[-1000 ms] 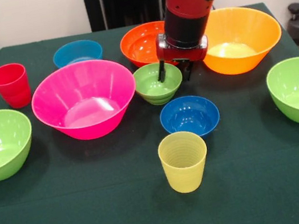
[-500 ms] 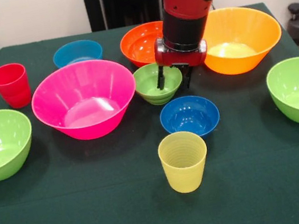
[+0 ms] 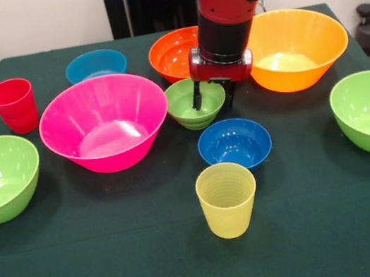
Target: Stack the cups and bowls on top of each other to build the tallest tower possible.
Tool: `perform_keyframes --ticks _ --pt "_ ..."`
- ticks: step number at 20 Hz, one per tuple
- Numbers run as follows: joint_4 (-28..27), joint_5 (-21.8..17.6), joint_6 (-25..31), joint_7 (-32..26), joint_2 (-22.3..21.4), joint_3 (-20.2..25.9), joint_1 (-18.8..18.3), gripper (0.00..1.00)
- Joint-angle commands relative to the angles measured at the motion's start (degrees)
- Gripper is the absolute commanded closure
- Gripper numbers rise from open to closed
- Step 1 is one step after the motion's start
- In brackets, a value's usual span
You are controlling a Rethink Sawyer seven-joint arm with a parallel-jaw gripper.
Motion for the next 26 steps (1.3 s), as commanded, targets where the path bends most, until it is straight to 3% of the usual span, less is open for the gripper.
perform_keyframes --ticks 1,2,13,20,26 --pt "2.5 2.0 -2.4 10.1 1.3 6.8 -0.9 0.00" --pt "2.5 2.1 -2.4 10.2 1.3 6.8 -0.8 1.00" --pt "2.3 3.0 -1.1 10.7 1.2 5.3 0.0 1.00" --pt "-2.0 5.0 5.9 11.8 1.5 -0.9 1.8 1.00" --pt "-7.1 6.3 12.7 11.6 2.4 -6.6 0.6 1.00"
